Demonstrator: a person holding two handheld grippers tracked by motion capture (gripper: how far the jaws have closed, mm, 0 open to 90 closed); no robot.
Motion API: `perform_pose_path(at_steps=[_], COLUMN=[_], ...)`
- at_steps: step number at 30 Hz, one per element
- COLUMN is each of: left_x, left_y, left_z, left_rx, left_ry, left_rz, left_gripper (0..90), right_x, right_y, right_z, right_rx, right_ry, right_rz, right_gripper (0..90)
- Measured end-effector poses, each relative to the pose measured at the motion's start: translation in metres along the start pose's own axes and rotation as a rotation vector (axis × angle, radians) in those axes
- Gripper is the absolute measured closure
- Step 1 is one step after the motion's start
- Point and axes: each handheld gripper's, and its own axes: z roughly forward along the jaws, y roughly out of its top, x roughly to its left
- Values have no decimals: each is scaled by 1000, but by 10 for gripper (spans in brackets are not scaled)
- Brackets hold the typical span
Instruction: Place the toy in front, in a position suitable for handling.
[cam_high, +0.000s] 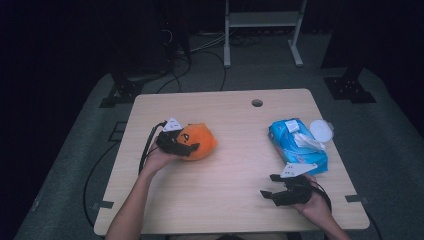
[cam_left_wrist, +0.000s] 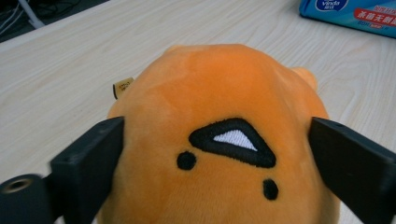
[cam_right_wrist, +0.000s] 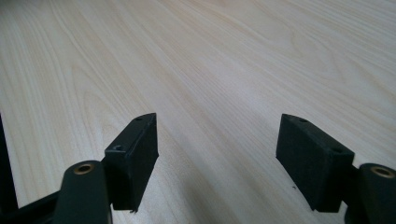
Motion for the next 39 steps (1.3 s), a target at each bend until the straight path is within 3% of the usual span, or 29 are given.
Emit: perform_pose_path(at_steps=[14, 19, 22, 25, 31, 32, 39], left_x=[4, 5, 4, 1, -14, -21, -49], left_y=[6, 10, 18, 23, 42, 47, 55], left_z=[-14, -19, -27, -31, -42, -46, -51], left_rx=[-37, -60, -110, -129, -184, -211, -227], left_ry=[-11, -11, -26, -36, -66, -88, -153], left_rz=[-43, -68, -83, -81, -35, -20, 44], left_gripper=[294, 301, 302, 304, 311, 311, 311], right_x=[-1, -3, -4, -5, -6, -7, -8], right_y=[-1, -1, -1, -1, -2, -2, -2], right_z=[-1, 0, -1, -1, -3, -3, -4], right_rx=[-4, 5, 0, -1, -4, -9, -9], right_ry=[-1, -5, -10, -13, -20, -22, -27], right_rz=[-4, 0, 3, 6, 5, 6, 10], right_gripper=[284, 284, 286, 286, 286, 286, 287])
